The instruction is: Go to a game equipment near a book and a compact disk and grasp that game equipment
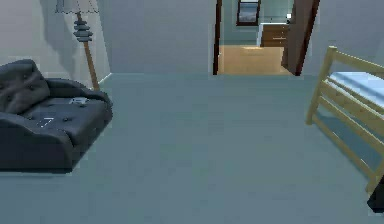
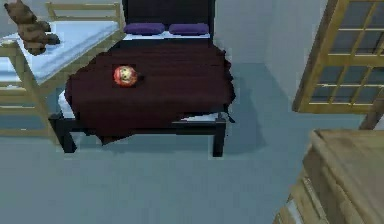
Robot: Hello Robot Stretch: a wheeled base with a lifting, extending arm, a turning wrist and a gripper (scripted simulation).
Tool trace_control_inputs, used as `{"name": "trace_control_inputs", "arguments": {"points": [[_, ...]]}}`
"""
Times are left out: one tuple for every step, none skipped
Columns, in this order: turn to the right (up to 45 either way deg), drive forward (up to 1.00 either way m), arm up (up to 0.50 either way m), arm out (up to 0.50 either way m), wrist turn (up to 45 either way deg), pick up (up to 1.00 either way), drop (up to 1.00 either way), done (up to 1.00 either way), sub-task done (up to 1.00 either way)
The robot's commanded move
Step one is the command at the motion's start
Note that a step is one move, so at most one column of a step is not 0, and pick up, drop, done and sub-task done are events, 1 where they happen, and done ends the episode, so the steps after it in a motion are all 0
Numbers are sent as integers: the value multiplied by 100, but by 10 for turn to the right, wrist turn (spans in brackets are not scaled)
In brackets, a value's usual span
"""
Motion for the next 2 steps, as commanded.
{"name": "trace_control_inputs", "arguments": {"points": [[0, 10, 0, 0, 0, 0, 0, 0, 0], [-450, 0, 0, 0, 0, 0, 0, 0, 0]]}}
